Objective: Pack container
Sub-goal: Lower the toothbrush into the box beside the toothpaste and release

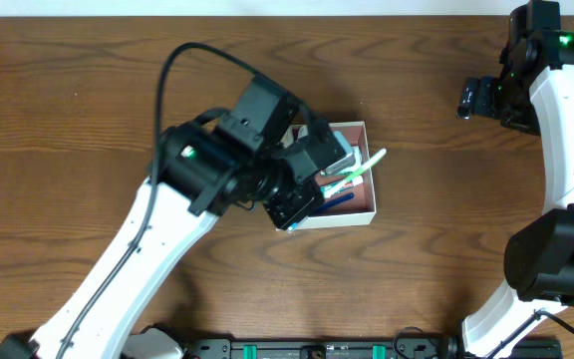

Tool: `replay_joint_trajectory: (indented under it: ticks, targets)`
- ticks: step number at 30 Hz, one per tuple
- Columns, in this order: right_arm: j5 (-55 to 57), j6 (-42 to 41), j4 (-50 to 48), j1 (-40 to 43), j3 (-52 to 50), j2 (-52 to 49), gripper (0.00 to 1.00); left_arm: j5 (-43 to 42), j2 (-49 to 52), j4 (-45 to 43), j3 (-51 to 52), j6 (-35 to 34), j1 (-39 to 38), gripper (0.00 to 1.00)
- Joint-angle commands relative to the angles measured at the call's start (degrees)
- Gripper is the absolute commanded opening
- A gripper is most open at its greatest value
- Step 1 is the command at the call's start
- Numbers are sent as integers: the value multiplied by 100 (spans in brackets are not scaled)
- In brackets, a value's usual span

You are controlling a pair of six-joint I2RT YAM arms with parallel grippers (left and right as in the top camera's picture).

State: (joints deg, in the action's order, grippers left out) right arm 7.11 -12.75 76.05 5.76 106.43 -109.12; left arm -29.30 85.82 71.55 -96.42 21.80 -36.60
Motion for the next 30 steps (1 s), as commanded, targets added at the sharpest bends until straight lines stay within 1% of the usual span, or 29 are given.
replay_joint_trajectory:
  ticks: [1, 5, 11, 20, 21, 26, 27, 30]
  targets:
    - [37, 63, 4, -15, 70, 101, 99, -216, 448, -52, -28, 431, -7, 11]
    - [37, 63, 7, -15, 70, 101, 99, -138, 949, -197, -28, 608, -7, 11]
    - [35, 63, 4, -15, 70, 101, 99, 516, 1530, -411, -28, 608, 9, 11]
    - [35, 63, 4, -15, 70, 101, 99, 1145, 1652, -411, -28, 601, 125, 12]
    - [35, 63, 4, -15, 70, 101, 99, 1165, 1652, -411, -28, 601, 146, 17]
    - [37, 63, 4, -15, 70, 101, 99, 1165, 1652, -413, -28, 601, 223, 63]
    - [37, 63, 4, -15, 70, 101, 99, 1163, 1652, -411, -28, 599, 225, 66]
    - [35, 63, 2, -15, 70, 101, 99, 1165, 1652, -411, -28, 555, 225, 71]
